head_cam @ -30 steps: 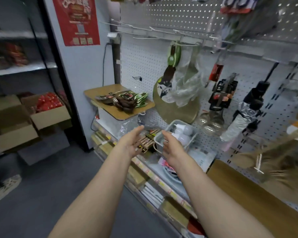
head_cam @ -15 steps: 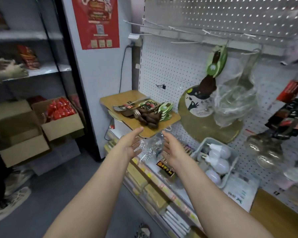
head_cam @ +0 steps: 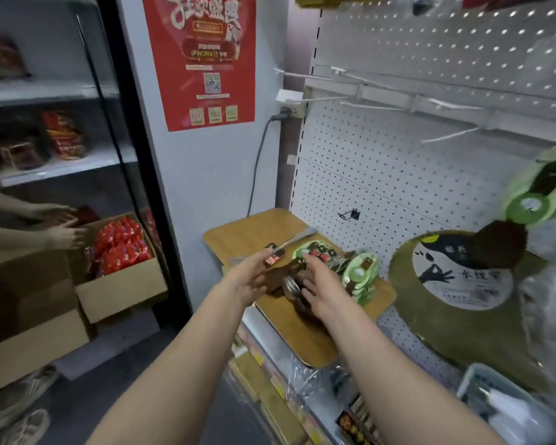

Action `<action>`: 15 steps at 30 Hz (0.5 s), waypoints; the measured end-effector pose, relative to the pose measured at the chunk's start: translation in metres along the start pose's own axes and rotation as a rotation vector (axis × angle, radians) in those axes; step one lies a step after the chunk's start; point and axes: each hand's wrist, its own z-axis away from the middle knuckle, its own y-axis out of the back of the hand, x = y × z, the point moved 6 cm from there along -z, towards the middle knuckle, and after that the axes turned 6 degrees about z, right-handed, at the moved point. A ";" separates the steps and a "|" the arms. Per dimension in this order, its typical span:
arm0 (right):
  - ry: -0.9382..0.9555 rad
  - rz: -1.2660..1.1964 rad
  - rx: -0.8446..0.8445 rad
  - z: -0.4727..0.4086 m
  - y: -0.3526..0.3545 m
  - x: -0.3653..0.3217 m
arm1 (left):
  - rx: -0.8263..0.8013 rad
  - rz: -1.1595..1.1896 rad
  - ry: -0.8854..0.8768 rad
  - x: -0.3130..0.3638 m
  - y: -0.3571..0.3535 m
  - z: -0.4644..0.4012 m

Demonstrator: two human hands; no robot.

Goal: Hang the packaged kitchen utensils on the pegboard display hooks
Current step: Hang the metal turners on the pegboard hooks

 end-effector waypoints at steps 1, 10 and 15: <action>-0.018 0.005 0.008 -0.010 -0.006 -0.003 | -0.002 -0.006 0.016 0.006 0.000 -0.012; -0.089 -0.036 0.138 -0.121 -0.048 -0.016 | -0.022 -0.087 0.093 0.070 -0.003 -0.147; -0.094 -0.103 0.263 -0.186 -0.074 -0.017 | -0.158 -0.233 0.163 0.094 -0.026 -0.224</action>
